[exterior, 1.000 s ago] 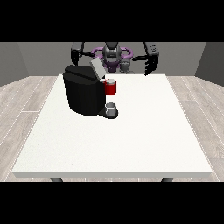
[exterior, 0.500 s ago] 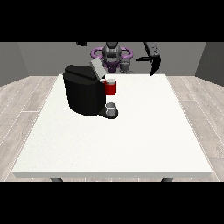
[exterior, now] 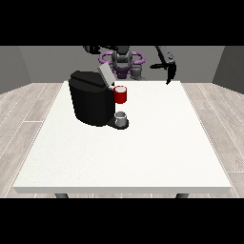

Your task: Insert the coffee pod into the coffee machine and close the lid

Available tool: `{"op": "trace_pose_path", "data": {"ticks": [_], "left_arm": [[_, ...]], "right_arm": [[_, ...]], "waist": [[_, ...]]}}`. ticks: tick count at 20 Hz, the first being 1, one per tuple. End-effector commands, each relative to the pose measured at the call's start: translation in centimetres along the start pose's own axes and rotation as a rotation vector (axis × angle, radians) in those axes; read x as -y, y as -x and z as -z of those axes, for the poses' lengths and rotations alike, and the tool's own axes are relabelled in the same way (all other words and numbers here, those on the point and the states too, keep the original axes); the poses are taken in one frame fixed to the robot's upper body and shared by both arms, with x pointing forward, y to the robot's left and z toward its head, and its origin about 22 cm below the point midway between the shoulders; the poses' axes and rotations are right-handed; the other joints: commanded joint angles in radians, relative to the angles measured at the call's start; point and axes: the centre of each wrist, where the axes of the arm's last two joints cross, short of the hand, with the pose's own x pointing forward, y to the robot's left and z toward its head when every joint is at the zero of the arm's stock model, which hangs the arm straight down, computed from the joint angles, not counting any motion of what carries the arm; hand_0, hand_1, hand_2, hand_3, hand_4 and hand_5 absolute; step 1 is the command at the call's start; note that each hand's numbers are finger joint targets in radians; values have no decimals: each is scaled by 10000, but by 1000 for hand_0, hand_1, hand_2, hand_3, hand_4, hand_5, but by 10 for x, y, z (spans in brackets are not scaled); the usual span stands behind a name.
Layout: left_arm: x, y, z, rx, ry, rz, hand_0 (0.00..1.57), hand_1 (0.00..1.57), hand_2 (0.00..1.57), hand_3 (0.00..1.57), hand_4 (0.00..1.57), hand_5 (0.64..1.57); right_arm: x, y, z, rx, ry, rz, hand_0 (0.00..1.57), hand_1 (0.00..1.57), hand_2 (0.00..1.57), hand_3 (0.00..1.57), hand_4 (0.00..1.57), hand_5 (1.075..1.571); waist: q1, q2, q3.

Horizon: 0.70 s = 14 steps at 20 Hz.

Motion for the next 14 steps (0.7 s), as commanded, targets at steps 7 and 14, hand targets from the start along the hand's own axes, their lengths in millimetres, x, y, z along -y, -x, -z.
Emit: {"op": "trace_pose_path", "data": {"ticks": [7,14], "left_arm": [[26,-20,12,1276,178,247,0,0,0,0,183,1571],[-5,-25,-17,1800,399,543,0,0,0,0,376,1571]], "right_arm": [[-12,-19,46,608,239,-1253,0,0,0,0,230,1571],[15,-6,67,343,1162,-853,0,0,0,0,414,1571]], "waist": [[192,1199,-1],[459,1801,-2]]}}
